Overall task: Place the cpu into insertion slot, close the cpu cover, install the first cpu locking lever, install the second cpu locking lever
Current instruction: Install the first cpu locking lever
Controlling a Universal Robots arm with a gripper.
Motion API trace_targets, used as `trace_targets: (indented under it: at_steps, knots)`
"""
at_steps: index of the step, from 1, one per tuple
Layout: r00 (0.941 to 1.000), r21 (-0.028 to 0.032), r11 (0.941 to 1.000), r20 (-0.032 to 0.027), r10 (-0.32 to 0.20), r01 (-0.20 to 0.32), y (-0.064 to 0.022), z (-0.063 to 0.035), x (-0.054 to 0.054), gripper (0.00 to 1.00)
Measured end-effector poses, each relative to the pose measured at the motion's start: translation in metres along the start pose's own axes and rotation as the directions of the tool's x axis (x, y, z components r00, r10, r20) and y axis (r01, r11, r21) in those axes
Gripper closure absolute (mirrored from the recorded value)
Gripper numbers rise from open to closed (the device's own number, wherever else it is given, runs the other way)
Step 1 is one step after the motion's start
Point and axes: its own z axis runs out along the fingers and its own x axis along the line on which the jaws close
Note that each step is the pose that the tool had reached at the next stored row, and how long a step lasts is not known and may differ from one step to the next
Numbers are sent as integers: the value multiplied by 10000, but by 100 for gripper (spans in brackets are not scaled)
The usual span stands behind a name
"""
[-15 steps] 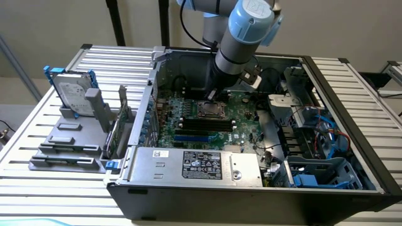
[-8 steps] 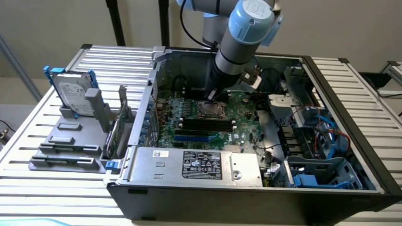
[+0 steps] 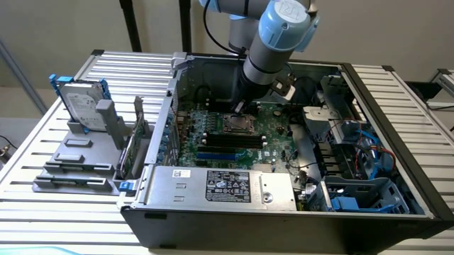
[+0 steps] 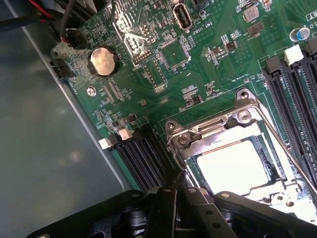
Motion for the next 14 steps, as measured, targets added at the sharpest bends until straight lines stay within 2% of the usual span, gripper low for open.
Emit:
trace_targets:
  at_steps: [14]
  knots:
    - [10000,10,10000,0,-31,31,62,-12,16,89]
